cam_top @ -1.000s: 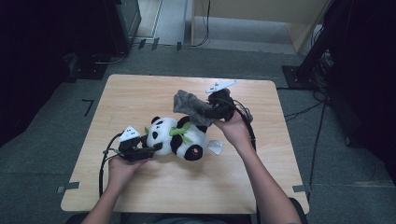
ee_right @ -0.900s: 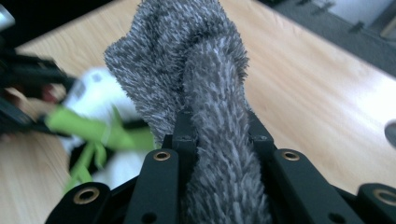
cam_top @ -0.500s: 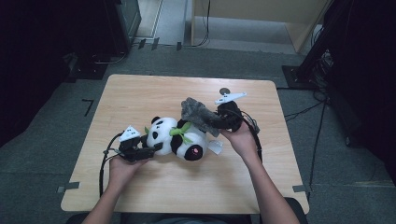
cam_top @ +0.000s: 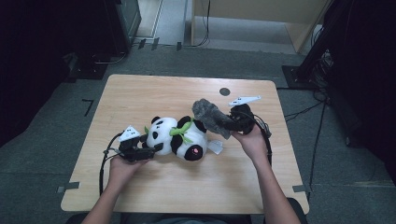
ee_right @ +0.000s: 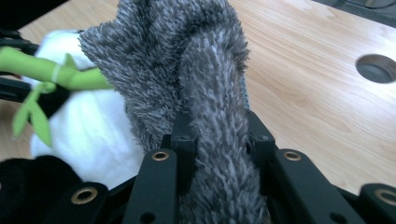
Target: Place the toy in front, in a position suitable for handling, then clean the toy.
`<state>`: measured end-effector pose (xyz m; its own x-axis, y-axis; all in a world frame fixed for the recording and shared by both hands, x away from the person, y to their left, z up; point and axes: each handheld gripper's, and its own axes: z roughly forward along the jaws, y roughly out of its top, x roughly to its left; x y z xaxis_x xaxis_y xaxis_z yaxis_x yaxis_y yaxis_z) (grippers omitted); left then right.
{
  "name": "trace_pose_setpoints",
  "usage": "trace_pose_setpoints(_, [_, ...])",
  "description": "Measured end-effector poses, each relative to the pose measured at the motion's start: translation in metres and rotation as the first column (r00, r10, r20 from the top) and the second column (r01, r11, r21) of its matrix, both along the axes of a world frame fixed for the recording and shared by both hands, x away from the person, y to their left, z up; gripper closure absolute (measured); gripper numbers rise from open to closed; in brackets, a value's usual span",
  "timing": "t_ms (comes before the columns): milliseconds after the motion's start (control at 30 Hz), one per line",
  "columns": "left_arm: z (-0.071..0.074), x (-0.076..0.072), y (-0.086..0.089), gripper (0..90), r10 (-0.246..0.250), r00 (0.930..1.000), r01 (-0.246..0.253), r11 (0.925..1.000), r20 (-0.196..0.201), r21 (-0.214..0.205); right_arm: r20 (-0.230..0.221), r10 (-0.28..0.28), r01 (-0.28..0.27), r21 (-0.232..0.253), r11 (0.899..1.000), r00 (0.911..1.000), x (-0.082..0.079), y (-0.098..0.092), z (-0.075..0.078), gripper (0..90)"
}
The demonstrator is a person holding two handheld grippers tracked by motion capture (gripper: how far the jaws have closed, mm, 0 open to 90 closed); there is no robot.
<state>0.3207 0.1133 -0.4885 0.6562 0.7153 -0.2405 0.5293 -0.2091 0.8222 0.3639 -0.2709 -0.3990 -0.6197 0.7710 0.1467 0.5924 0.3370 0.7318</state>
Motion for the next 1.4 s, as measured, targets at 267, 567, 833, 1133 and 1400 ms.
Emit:
trace_pose_setpoints(267, [-0.001,-0.001,0.001,25.6,-0.002,1.0000,0.002,1.0000,0.004,-0.004,-0.033,-0.030,0.029,-0.009,1.000,0.9990,0.008,-0.009,-0.006,73.0])
trace_pose_setpoints(567, [-0.002,-0.001,0.001,25.4,-0.001,1.0000,0.001,1.0000,0.007,-0.007,-0.027,-0.077,0.077,0.005,0.997,0.9967,0.006,-0.026,-0.002,73.5])
trace_pose_setpoints(833, [-0.003,-0.001,0.001,24.9,0.002,0.9999,-0.002,0.9999,0.011,-0.013,0.043,-0.033,0.031,0.060,0.998,0.9985,-0.007,-0.017,0.028,73.4])
trace_pose_setpoints(1133, [-0.002,-0.001,0.000,24.7,0.006,0.9999,-0.006,0.9999,0.011,-0.015,0.066,0.091,-0.096,0.081,0.992,0.9937,-0.020,0.024,0.043,73.0])
trace_pose_setpoints(1400, [-0.002,-0.001,0.000,24.8,0.006,0.9999,-0.005,0.9999,0.011,-0.011,0.075,0.157,-0.163,0.078,0.984,0.9847,-0.023,0.055,0.037,72.8])
